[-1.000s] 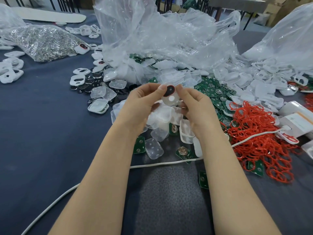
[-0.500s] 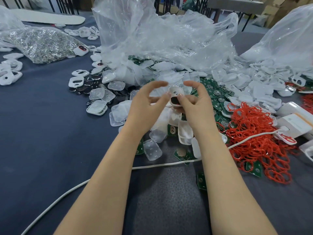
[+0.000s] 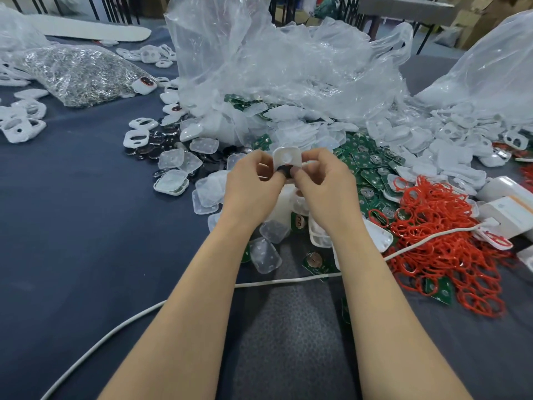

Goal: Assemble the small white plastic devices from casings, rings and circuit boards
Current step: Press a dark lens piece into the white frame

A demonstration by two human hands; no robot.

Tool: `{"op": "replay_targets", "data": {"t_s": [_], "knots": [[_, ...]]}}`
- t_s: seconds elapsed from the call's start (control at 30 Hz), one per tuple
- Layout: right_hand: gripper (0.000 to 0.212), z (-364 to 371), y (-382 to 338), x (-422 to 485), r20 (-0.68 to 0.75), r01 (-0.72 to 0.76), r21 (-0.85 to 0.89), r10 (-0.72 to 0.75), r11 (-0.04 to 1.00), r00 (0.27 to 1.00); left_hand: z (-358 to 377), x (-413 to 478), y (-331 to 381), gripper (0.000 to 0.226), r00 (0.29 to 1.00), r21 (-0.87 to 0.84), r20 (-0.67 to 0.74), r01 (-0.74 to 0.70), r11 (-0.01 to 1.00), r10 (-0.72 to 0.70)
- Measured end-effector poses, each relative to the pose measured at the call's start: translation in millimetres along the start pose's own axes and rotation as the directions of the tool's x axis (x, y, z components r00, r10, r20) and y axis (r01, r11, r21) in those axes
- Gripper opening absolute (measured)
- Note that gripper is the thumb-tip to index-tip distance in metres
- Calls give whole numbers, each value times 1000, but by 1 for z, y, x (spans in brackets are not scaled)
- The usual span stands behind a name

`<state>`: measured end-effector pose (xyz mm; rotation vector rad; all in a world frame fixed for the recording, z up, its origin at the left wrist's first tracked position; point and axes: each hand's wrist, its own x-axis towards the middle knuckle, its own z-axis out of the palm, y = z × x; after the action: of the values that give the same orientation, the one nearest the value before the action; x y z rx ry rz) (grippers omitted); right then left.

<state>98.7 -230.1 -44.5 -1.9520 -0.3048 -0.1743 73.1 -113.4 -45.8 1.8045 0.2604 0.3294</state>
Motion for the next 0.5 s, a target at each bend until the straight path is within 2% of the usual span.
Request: {"op": "replay_targets", "data": {"t_s": [0.17, 0.33, 0.5], "knots": [[19, 1, 1, 1, 9, -35, -15, 35, 999, 999, 0, -1, -1, 8, 999, 58, 27, -26, 998, 24], [13, 4, 2, 2, -11, -74, -46, 74, 996, 997, 0, -1, -3, 7, 998, 144, 18, -68, 987, 66], [26, 9, 0, 0, -46, -67, -100, 63, 993, 997, 1, -3, -3, 6, 997, 180, -3, -74, 981, 75]]}}
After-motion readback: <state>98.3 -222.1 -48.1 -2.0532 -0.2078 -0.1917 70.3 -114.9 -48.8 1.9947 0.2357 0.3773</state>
